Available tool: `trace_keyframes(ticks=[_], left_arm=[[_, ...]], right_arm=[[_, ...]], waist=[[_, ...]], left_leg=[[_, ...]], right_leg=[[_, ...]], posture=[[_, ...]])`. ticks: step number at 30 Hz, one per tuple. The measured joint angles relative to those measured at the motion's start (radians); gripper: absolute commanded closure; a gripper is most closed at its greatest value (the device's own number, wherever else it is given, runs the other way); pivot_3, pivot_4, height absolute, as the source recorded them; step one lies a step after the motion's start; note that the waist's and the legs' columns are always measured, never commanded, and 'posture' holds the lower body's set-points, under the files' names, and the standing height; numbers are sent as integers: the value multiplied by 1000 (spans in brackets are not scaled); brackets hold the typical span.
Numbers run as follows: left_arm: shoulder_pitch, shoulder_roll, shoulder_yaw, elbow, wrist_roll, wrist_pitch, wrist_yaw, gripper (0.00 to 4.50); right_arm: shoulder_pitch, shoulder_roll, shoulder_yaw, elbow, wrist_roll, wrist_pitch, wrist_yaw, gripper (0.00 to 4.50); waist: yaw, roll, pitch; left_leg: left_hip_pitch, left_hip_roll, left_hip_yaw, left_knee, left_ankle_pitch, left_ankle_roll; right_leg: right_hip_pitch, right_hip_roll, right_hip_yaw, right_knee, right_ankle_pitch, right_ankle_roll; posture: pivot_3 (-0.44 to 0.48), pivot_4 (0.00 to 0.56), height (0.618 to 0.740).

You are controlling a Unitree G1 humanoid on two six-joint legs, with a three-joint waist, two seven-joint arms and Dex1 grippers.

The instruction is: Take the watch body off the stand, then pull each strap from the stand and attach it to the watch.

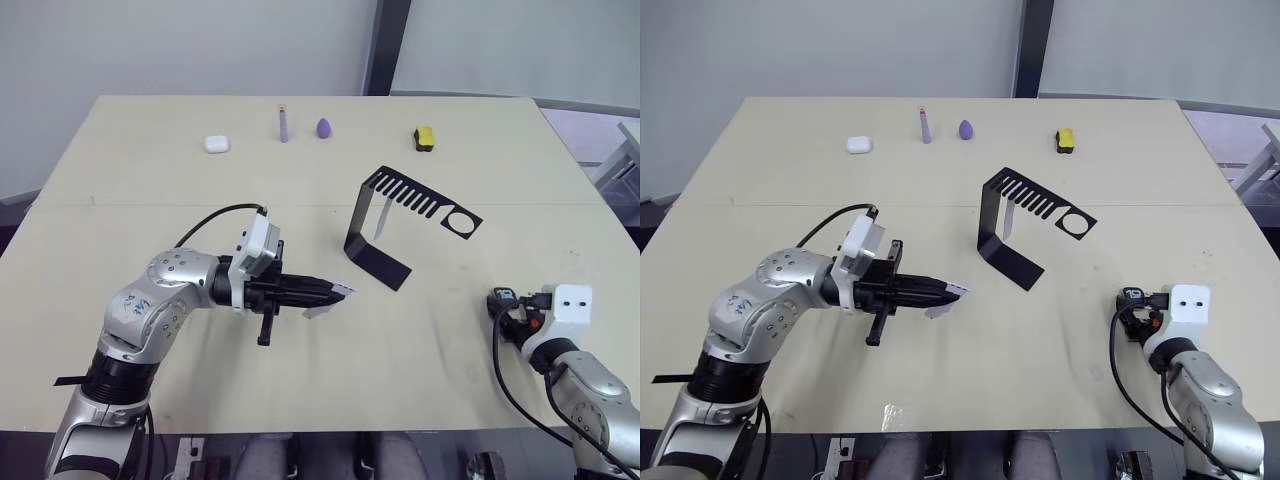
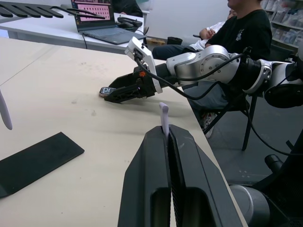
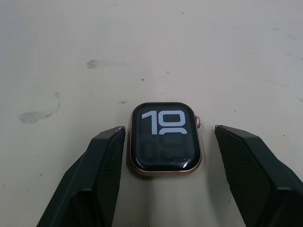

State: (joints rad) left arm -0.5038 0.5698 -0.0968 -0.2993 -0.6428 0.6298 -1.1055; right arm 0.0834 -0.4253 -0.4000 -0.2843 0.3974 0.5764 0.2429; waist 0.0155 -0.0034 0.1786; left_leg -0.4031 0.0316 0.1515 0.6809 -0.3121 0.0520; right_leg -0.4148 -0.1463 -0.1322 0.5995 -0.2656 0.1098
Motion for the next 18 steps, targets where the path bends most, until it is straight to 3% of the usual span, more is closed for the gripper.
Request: trace_keyframes(ticks=[8, 11, 13, 18], left_arm=[[-2, -2, 0, 0, 0, -7, 1, 4500], [-2, -2, 0, 0, 0, -8, 3, 4500], [-2, -2, 0, 1, 0, -8, 4, 4500], [-3, -2, 1, 3, 1, -10, 5, 4500]], right_arm=[[-9, 7, -12, -2, 13, 23, 0, 1296], [-11, 7, -26, -5, 21, 39, -1, 2110], [-10, 8, -41, -5, 24, 49, -1, 2985], [2, -7, -41, -49, 27, 93, -1, 2989]], waist=[[-2, 0, 0], [0, 0, 0], [-1, 0, 0], [-3, 0, 0]], left_leg=[[0, 0, 0, 0, 0, 0], [0, 0, 0, 0, 0, 0], [0, 0, 0, 0, 0, 0], [0, 0, 0, 0, 0, 0]], right_leg=[[0, 0, 0, 0, 0, 0], [0, 0, 0, 0, 0, 0], [0, 0, 0, 0, 0, 0], [0, 0, 0, 0, 0, 0]], posture=[[0, 150, 740], [0, 150, 740], [0, 150, 740], [0, 150, 740]])
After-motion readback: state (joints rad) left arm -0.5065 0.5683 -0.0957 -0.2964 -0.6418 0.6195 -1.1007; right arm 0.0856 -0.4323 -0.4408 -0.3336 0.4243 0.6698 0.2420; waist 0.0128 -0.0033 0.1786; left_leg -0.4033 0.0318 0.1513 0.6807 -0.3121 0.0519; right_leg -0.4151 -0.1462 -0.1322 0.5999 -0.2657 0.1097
